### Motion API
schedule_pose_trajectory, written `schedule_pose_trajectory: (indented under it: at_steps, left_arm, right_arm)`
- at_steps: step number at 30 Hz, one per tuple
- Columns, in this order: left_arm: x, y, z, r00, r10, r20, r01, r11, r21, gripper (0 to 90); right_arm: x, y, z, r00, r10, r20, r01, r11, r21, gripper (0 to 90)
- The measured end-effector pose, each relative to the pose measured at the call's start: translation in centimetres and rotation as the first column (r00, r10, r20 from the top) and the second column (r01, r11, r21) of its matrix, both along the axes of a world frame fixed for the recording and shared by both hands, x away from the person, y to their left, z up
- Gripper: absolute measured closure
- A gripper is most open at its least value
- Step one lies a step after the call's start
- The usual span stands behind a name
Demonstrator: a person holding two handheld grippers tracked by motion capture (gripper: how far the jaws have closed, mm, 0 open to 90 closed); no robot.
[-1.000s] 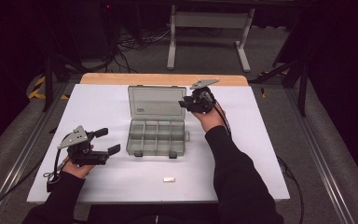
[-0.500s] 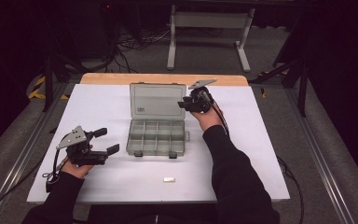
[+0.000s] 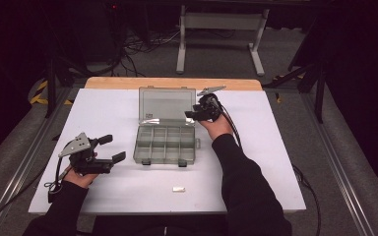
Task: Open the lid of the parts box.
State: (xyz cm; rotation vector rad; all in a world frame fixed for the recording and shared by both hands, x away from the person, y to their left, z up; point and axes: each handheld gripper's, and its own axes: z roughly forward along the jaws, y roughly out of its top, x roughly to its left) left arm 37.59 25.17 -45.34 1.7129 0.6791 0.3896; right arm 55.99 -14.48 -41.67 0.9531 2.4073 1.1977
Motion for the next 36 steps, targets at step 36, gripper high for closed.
schedule_pose_trajectory:
  at_steps: [36]
  left_arm:
    - [0.1, 0.0, -0.1, 1.0000, -0.004, -0.004, 0.004, 1.0000, -0.001, 12.7]
  right_arm:
    - [1.0, -0.4, -1.9, 0.9924, -0.018, -0.122, 0.019, 0.9998, 0.006, 38.9]
